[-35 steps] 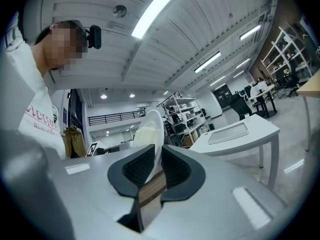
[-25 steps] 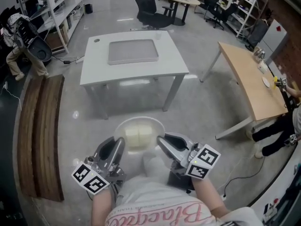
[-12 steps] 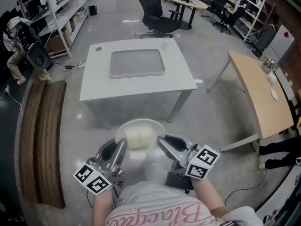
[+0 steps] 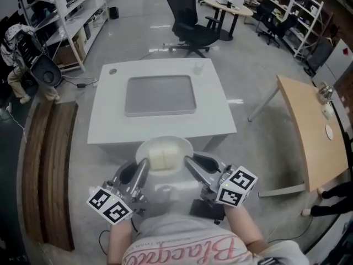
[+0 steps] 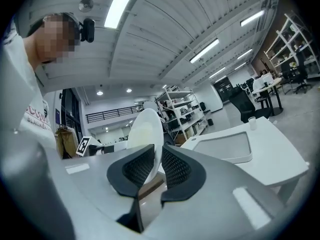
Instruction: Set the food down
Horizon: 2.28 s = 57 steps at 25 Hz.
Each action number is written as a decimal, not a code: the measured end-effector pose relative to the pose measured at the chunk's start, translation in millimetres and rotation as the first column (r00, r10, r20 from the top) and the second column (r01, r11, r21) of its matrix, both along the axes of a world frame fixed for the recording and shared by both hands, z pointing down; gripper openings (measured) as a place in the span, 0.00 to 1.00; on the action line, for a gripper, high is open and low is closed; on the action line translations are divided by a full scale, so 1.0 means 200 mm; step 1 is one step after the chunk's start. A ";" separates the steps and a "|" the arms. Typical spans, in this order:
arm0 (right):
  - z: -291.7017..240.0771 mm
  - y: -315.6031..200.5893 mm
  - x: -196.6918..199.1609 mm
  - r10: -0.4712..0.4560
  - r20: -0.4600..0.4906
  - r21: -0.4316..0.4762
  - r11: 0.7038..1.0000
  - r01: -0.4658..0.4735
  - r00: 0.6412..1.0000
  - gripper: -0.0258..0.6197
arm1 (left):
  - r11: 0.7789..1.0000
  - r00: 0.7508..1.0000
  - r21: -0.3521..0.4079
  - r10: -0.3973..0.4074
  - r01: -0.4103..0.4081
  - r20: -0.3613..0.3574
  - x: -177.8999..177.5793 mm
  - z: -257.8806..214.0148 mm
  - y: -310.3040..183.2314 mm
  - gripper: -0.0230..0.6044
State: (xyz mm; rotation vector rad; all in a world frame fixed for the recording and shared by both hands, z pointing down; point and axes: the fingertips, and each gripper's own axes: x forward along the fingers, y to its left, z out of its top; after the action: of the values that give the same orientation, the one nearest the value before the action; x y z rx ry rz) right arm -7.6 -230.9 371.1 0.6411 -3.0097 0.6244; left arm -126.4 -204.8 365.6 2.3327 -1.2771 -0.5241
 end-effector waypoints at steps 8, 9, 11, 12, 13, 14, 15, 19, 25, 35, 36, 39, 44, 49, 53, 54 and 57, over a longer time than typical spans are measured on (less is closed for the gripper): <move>0.06 -0.33 -0.04 -0.001 -0.042 0.008 1.000 0.002 0.999 0.12 | 0.999 0.996 -0.008 -0.052 0.053 0.079 -0.03 0.05 -0.31 0.11; 0.07 -0.36 -0.04 0.001 -0.052 0.010 1.000 -0.001 0.999 0.12 | 0.998 0.994 -0.010 -0.057 0.058 0.095 -0.03 0.06 -0.34 0.11; 0.09 -0.42 -0.05 0.007 -0.069 0.011 1.000 -0.006 0.998 0.13 | 0.998 0.991 -0.016 -0.063 0.066 0.120 -0.03 0.07 -0.40 0.11; 0.10 -0.45 -0.06 0.010 -0.074 0.009 1.000 -0.009 0.997 0.13 | 0.997 0.990 -0.019 -0.065 0.068 0.127 -0.04 0.07 -0.43 0.11; 0.11 -0.49 -0.06 0.013 -0.077 0.005 1.000 -0.012 0.997 0.13 | 0.997 0.989 -0.023 -0.067 0.070 0.131 -0.05 0.08 -0.47 0.12; 0.12 -0.52 -0.07 0.017 -0.081 0.001 1.000 -0.017 0.997 0.13 | 0.997 0.988 -0.028 -0.067 0.072 0.136 -0.06 0.09 -0.50 0.12; 0.14 -0.55 -0.09 0.021 -0.086 -0.003 1.000 -0.022 0.996 0.13 | 0.997 0.988 -0.034 -0.067 0.073 0.142 -0.07 0.10 -0.54 0.12; 0.21 -0.70 -0.12 0.055 -0.112 -0.028 0.998 -0.059 0.992 0.13 | 0.996 0.985 -0.063 -0.046 0.057 0.166 -0.10 0.17 -0.71 0.13; 0.41 -0.97 -0.16 0.111 -0.160 -0.085 0.988 -0.125 0.981 0.13 | 0.990 0.976 -0.137 0.001 0.030 0.217 -0.15 0.36 -1.01 0.13; 0.76 -1.26 -0.28 0.152 -0.401 -0.088 0.975 -0.203 0.903 0.15 | 0.950 0.925 -0.305 0.061 0.060 0.374 -0.25 0.75 -1.30 0.16; 0.79 -1.28 -0.29 0.152 -0.432 -0.080 0.975 -0.206 0.889 0.15 | 0.946 0.919 -0.319 0.067 0.066 0.390 -0.26 0.78 -1.32 0.17; 0.88 -1.32 -0.30 0.153 -0.519 -0.071 0.973 -0.221 0.841 0.15 | 0.930 0.895 -0.358 0.091 0.080 0.437 -0.27 0.86 -1.37 0.17; 0.98 -1.37 -0.31 0.134 -0.621 -0.076 0.970 -0.230 0.772 0.15 | 0.895 0.882 -0.435 0.123 0.099 0.454 -0.29 0.98 -1.42 0.18; 1.02 -1.41 -0.34 0.113 -0.658 -0.100 0.967 -0.235 0.745 0.17 | 0.876 0.863 -0.466 0.137 0.123 0.486 -0.32 1.04 -1.45 0.19; 1.05 -1.44 -0.35 0.135 -0.706 -0.044 0.971 -0.234 0.695 0.05 | 0.880 0.771 -0.437 0.145 0.187 0.621 -0.35 1.08 -1.48 0.24; 1.06 -1.44 -0.36 0.136 -0.719 -0.023 0.975 -0.219 0.681 0.04 | 0.886 0.738 -0.417 0.142 0.202 0.660 -0.36 1.08 -1.49 0.23; 1.08 -1.43 -0.39 0.119 -0.747 -0.002 0.983 -0.182 0.654 0.04 | 0.901 0.650 -0.374 0.151 0.220 0.745 -0.35 1.12 -1.50 0.11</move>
State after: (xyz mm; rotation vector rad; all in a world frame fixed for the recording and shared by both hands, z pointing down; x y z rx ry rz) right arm -85.6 -516.5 587.3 0.8822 -2.1572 0.3416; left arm -196.0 -505.1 588.8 2.1580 -1.5639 0.7998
